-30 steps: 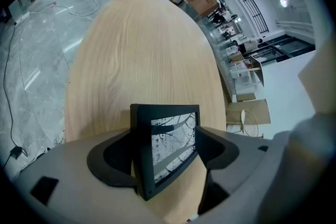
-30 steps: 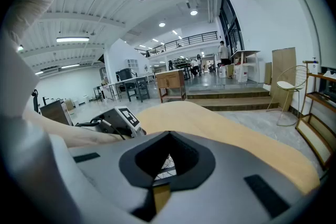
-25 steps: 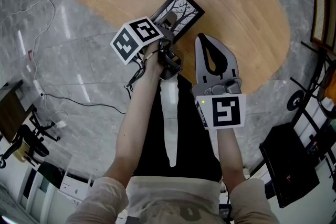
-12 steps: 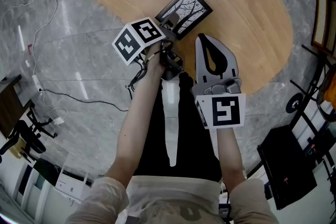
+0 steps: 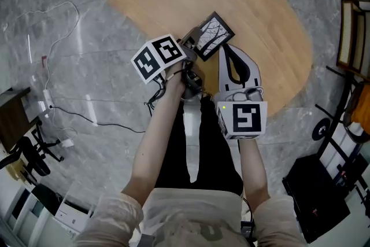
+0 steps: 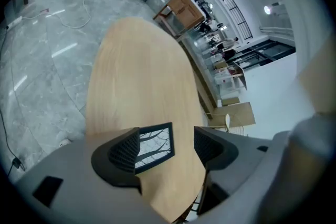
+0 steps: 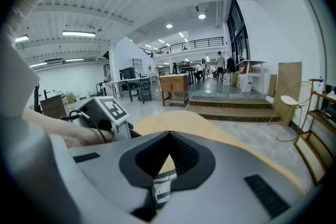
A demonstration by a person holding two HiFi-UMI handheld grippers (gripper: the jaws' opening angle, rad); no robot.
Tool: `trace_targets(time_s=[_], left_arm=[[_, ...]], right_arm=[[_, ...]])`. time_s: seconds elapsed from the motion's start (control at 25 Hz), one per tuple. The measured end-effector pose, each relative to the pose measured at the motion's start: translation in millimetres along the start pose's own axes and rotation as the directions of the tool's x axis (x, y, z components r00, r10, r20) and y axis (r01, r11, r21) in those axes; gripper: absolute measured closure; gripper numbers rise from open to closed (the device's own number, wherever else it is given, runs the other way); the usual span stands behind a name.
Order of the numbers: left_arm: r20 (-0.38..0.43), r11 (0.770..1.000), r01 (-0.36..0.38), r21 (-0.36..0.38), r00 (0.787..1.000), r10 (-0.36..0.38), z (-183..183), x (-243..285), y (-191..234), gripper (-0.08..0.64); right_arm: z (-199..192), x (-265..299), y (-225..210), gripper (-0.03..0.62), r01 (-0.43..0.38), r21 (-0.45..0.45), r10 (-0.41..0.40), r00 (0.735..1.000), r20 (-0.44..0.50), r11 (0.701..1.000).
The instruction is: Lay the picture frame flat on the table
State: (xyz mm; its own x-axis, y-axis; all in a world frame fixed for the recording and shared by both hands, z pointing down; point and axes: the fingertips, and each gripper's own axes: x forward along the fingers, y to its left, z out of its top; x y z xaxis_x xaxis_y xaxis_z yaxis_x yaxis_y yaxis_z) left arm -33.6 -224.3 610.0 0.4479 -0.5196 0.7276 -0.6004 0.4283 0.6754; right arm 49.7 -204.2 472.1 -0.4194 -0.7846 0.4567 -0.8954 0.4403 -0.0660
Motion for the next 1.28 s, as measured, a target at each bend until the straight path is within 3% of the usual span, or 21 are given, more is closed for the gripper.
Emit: trace_targets(time_s=[0.16, 0.28, 0.36, 0.48, 0.68, 0.76, 0.88, 1.08, 1.2, 1.28], left_arm=[[0.082, 0.985, 0.131, 0.109, 0.987, -0.14, 45.0, -48.0, -80.7, 0.233], [0.16, 0.953, 0.224, 0.204, 0.953, -0.258, 78.6, -108.1, -148.3, 0.254], [0.21, 0.919, 0.26, 0.296, 0.921, -0.329, 93.7, -156.6, -193.4, 0.29], [0.267, 0.834, 0.318, 0.451, 0.844, -0.466, 106.9, -238.1, -260.0, 0.339], [0.325, 0.678, 0.383, 0.628, 0.662, -0.675, 105.9, -374.8, -324.9, 0.377], [0.343, 0.622, 0.336, 0.707, 0.606, -0.718, 99.7, -418.9, -337.2, 0.396], [0.375, 0.562, 0.216, 0.798, 0.551, -0.745, 84.8, -468.1, -340.9, 0.454], [0.453, 0.488, -0.073, 0.87, 0.511, -0.73, 53.4, -520.7, -326.1, 0.533], [0.509, 0.428, -0.276, 0.861, 0.477, -0.717, 38.0, -539.3, -318.2, 0.549], [0.542, 0.406, -0.363, 0.839, 0.476, -0.693, 32.3, -541.5, -309.8, 0.551]], right_arm=[[81.3, -2.3, -9.6, 0.586, 0.049, -0.017, -0.047, 0.995, 0.092, 0.999], [156.8, -17.7, -6.4, 0.586, 0.068, -0.035, -0.06, 0.981, 0.184, 0.997], [204.5, -36.2, -4.1, 0.586, 0.077, -0.036, -0.066, 0.968, 0.241, 0.996], [275.0, -73.3, 2.0, 0.586, 0.102, -0.049, -0.08, 0.941, 0.329, 0.994], [356.9, -141.0, 32.2, 0.586, 0.133, -0.087, -0.079, 0.886, 0.458, 0.987], [375.7, -164.7, 43.7, 0.586, 0.139, -0.094, -0.075, 0.866, 0.495, 0.986], [383.3, -192.2, 62.6, 0.586, 0.129, -0.105, -0.055, 0.85, 0.525, 0.986], [366.9, -223.2, 99.7, 0.586, 0.057, -0.119, 0.013, 0.854, 0.519, 0.991], [355.6, -234.1, 118.7, 0.586, 0.011, -0.118, 0.051, 0.859, 0.51, 0.993], [348.1, -237.7, 129.5, 0.586, -0.021, -0.118, 0.078, 0.862, 0.5, 0.993]])
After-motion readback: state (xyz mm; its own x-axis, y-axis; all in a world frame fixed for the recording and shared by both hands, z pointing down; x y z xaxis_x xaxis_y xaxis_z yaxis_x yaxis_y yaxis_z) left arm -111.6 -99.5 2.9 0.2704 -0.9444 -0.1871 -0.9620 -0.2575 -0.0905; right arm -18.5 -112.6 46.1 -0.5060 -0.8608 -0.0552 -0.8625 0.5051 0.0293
